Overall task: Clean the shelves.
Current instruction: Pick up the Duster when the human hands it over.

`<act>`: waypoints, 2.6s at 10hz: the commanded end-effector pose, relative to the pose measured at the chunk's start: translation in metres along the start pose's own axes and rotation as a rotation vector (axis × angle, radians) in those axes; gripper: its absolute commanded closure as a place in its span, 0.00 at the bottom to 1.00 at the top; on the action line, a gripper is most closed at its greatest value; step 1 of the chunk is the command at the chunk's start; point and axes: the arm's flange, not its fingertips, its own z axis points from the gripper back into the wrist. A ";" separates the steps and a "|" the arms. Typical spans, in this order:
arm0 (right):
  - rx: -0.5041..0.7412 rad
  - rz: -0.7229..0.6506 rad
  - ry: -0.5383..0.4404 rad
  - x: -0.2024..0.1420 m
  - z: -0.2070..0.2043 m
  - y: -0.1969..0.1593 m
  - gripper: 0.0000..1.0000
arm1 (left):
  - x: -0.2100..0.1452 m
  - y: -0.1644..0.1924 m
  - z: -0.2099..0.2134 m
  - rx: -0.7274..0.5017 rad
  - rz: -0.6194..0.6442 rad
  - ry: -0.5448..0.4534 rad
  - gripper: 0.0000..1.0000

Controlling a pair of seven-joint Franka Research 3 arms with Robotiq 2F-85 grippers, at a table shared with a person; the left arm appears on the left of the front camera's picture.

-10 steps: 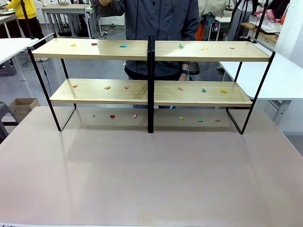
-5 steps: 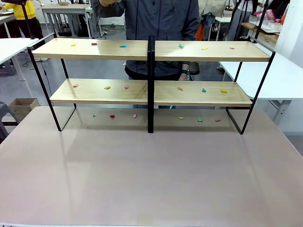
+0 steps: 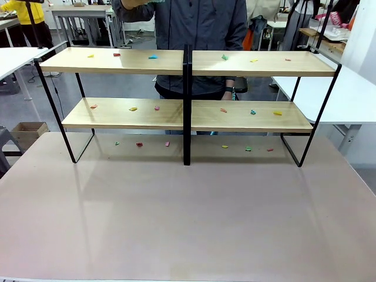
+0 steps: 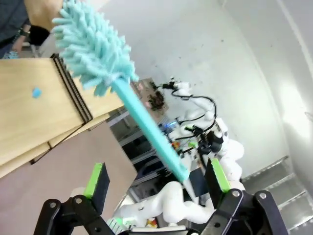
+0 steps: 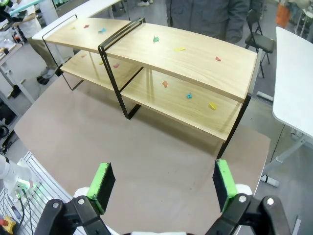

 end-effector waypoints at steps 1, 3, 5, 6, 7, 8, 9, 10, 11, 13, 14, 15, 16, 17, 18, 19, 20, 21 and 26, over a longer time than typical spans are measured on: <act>0.004 0.000 0.000 -0.001 0.000 0.000 0.00 | 0.021 -0.001 -0.020 -0.017 0.086 -0.002 0.00; 0.004 0.000 0.000 -0.001 0.000 0.000 0.00 | 0.021 0.008 -0.048 -0.025 0.124 0.074 0.00; 0.004 0.000 0.000 -0.001 0.000 0.000 0.00 | 0.021 0.011 -0.068 -0.021 0.149 0.095 0.00; 0.004 0.000 0.000 -0.001 0.000 0.000 0.00 | 0.022 0.013 -0.070 -0.018 0.158 0.093 0.00; 0.004 0.000 0.000 -0.001 0.000 0.000 0.00 | 0.023 0.013 -0.078 -0.018 0.176 0.089 0.00; 0.004 0.000 0.000 -0.001 0.000 0.000 0.00 | 0.023 0.015 -0.080 -0.031 0.199 0.096 0.00; 0.004 0.000 0.000 -0.001 0.000 0.000 0.00 | 0.023 0.016 -0.083 -0.034 0.203 0.092 0.09; 0.004 0.000 0.000 -0.001 0.000 0.000 0.00 | 0.024 0.017 -0.086 -0.050 0.194 0.091 0.59; 0.004 0.000 0.000 -0.001 0.000 0.000 0.00 | 0.024 0.017 -0.089 -0.055 0.193 0.089 0.69; 0.004 0.000 0.000 -0.001 0.000 0.000 0.00 | 0.022 0.018 -0.091 -0.050 0.193 0.086 1.00; 0.004 0.000 0.000 -0.001 0.000 0.000 0.00 | 0.023 0.018 -0.091 -0.046 0.194 0.085 1.00; 0.004 0.000 0.000 -0.001 0.000 0.000 0.00 | 0.022 0.019 -0.092 -0.045 0.195 0.086 0.96; 0.004 0.000 0.000 -0.001 0.000 0.000 0.00 | 0.022 0.019 -0.092 -0.045 0.195 0.089 1.00; 0.004 0.000 0.000 -0.001 0.000 0.000 0.00 | 0.021 0.019 -0.092 -0.046 0.194 0.095 1.00; 0.004 0.000 0.000 -0.001 0.000 0.000 0.00 | 0.019 0.018 -0.092 -0.047 0.186 0.099 1.00; 0.004 0.000 0.000 -0.001 0.000 0.000 0.00 | 0.018 0.015 -0.092 -0.045 0.178 0.107 1.00; 0.004 0.000 0.000 -0.001 0.000 0.000 0.00 | 0.015 0.014 -0.091 -0.044 0.173 0.116 1.00; 0.004 0.000 0.000 -0.001 0.000 0.000 0.00 | 0.014 0.014 -0.090 -0.040 0.169 0.120 1.00; 0.004 0.000 0.000 -0.001 0.000 0.000 0.00 | -0.033 -0.006 -0.021 0.112 0.043 0.361 1.00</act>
